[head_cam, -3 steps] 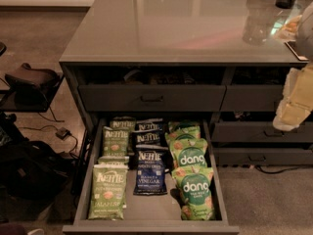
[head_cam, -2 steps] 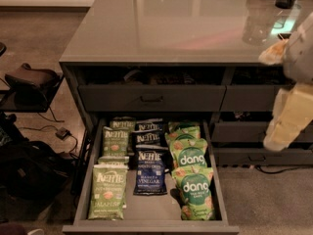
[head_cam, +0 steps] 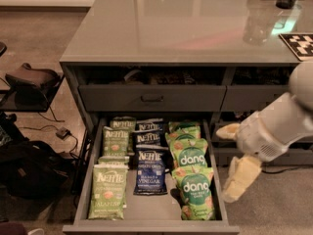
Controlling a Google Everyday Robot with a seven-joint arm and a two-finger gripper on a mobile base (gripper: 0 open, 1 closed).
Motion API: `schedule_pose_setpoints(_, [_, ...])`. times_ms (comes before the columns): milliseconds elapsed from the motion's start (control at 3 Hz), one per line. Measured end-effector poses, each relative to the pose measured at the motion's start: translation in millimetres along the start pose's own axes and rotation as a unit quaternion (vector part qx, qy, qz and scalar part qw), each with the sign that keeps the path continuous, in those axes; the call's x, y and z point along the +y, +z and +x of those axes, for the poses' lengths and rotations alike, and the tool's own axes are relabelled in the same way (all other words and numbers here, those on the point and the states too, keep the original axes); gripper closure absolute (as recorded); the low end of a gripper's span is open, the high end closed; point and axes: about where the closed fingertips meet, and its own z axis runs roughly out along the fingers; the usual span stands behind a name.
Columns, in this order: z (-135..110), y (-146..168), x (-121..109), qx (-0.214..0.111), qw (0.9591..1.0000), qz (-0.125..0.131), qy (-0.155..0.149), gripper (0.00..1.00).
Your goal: Pick blue chip bag from middle drawer and place on counter
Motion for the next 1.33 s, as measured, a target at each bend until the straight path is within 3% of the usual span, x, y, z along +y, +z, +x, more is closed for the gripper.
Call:
schedule_pose_setpoints(333, [35.6, 71.2, -29.8, -0.042, 0.9981, -0.019, 0.041, 0.00])
schedule_pose_setpoints(667, [52.5, 120.1, -65.0, -0.080, 0.9951, -0.004, 0.058, 0.00])
schedule_pose_setpoints(1000, [58.3, 159.8, -93.9, -0.106, 0.9916, 0.014, 0.072, 0.00])
schedule_pose_setpoints(1333, [38.2, 181.1, -120.7, -0.132, 0.9891, 0.037, 0.053, 0.00])
